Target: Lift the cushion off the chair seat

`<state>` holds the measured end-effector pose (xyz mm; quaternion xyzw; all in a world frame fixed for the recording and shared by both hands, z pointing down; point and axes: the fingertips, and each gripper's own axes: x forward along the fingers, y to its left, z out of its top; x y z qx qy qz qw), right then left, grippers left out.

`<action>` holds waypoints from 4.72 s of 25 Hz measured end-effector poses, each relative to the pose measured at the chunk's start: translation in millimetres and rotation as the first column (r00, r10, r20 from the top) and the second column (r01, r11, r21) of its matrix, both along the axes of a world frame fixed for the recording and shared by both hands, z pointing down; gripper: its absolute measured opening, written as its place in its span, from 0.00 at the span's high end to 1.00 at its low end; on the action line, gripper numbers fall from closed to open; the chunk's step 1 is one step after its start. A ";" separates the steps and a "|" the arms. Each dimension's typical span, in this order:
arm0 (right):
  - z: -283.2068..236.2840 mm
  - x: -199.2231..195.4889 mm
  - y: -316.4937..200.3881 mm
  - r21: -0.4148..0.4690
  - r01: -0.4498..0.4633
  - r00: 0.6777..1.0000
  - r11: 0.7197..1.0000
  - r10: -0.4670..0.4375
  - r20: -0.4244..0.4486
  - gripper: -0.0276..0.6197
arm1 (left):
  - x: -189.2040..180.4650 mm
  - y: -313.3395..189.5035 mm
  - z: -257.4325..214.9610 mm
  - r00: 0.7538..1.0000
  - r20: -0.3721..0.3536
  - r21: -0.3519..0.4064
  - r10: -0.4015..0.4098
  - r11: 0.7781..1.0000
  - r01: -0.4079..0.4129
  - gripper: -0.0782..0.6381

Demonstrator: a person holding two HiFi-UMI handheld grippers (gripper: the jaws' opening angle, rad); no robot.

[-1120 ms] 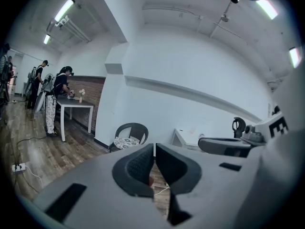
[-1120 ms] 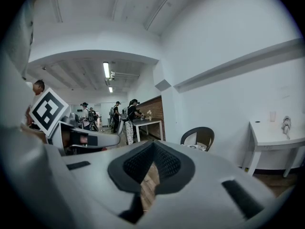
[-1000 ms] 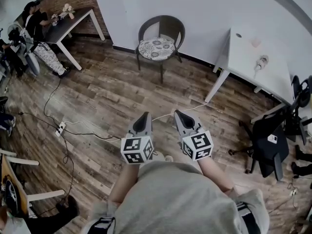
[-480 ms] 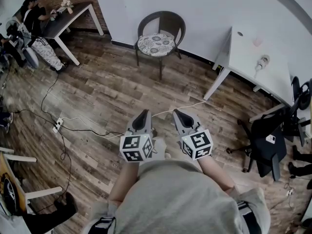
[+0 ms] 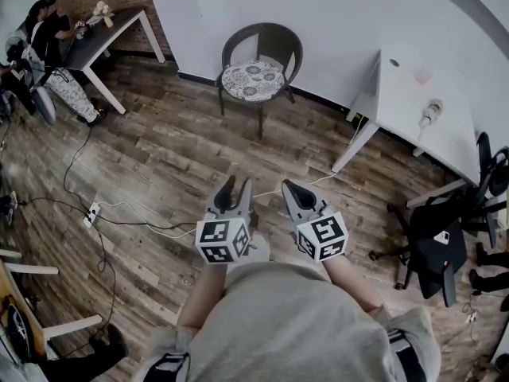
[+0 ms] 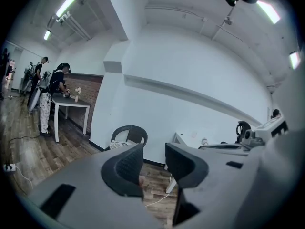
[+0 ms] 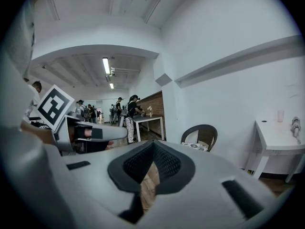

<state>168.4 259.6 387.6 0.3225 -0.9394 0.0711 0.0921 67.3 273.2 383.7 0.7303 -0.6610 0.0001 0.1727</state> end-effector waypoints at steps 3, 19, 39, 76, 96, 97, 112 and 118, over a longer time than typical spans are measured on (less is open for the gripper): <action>-2.1 -11.9 -27.4 0.005 0.000 1.000 1.000 0.000 -0.004 0.95 | -12.9 -28.3 -5.3 1.000 -0.003 0.017 -0.004 1.000 0.004 0.69; -16.5 -117.0 -170.1 0.007 0.013 1.000 1.000 -0.013 -0.009 0.95 | -114.0 -171.8 -15.7 1.000 0.001 0.000 0.000 1.000 0.000 0.68; 8.5 -190.0 -287.5 -0.030 -0.039 0.999 0.999 0.038 -0.035 0.95 | -193.4 -294.7 19.8 0.998 0.006 -0.066 0.067 0.996 -0.066 0.65; 155.6 -201.4 -584.7 -0.255 -0.042 0.996 0.966 0.020 -0.088 0.95 | -220.3 -584.4 241.4 0.998 0.044 -0.362 0.044 0.932 -0.026 0.65; 272.8 -193.9 -634.1 -0.394 -0.052 0.993 0.918 0.006 -0.117 0.95 | -221.8 -638.1 452.3 0.984 0.113 -0.582 0.138 0.812 -0.047 0.61; 278.0 -193.6 -635.2 -0.399 -0.050 0.993 0.916 0.001 -0.120 0.95 | -221.8 -640.7 459.5 0.983 0.115 -0.588 0.142 0.807 -0.048 0.61; 333.7 -197.0 -630.3 -0.485 -0.027 0.993 0.874 -0.034 -0.116 0.95 | -234.2 -665.6 545.5 0.973 0.136 -0.678 0.187 0.734 -0.046 0.59; 346.1 -198.9 -627.5 -0.512 -0.024 0.992 0.859 -0.041 -0.116 0.95 | -237.5 -669.0 570.5 0.964 0.150 -0.710 0.221 0.702 -0.051 0.59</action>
